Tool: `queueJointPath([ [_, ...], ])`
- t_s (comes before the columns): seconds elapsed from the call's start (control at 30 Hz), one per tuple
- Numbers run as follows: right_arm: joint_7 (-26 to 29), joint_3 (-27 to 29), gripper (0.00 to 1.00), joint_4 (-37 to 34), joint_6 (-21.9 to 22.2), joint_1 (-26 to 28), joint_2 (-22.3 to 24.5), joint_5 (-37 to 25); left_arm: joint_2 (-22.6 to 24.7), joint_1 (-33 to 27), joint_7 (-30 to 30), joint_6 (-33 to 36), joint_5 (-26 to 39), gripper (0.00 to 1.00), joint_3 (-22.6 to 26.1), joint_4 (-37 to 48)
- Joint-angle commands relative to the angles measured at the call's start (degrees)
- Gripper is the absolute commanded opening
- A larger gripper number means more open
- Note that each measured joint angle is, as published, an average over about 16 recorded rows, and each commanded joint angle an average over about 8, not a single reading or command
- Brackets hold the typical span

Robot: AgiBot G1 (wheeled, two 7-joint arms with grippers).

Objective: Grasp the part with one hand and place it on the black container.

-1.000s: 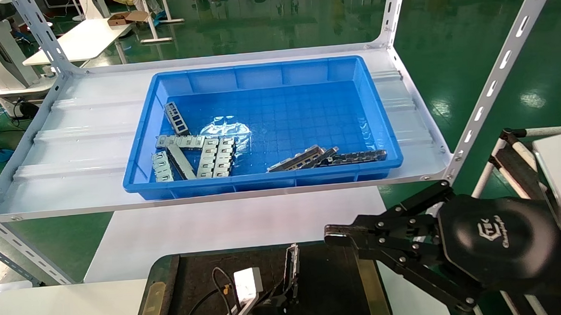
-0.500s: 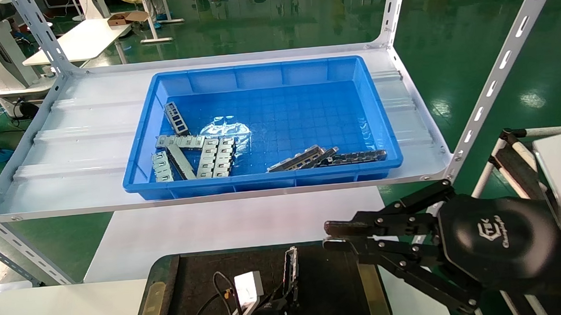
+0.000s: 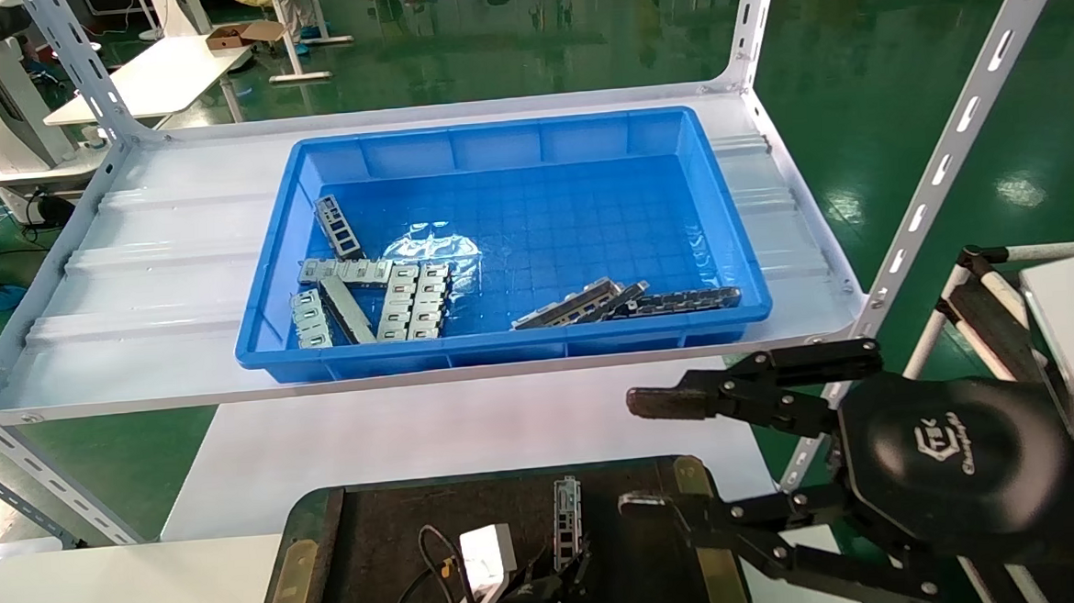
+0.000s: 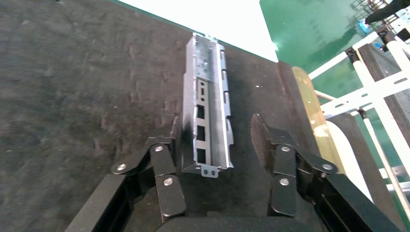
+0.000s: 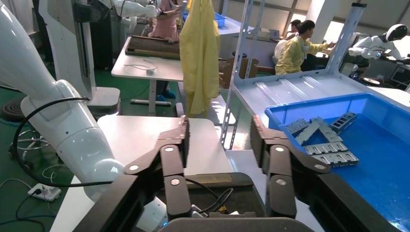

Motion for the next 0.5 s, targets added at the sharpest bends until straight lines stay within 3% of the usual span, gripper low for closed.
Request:
queueJointPath([
  [0.03, 0.00, 0.00, 1.00, 0.00, 0.00, 0.00, 0.00, 0.00, 0.00, -0.32, -1.16, -0.34, 0.46, 1.00, 0.83, -0.11],
  [0.27, 0.00, -0.01, 1.00, 0.00, 0.00, 0.00, 0.00, 0.01, -1.94, -1.79, -2.88, 2.21, 2.95, 1.00, 2.22, -0.34],
  [0.5, -0.01, -0.02, 1.00, 0.00, 0.01, 0.00, 0.01, 0.01, -7.91, -2.83, -3.68, 7.25, 5.05, 1.00, 1.97, -4.50],
])
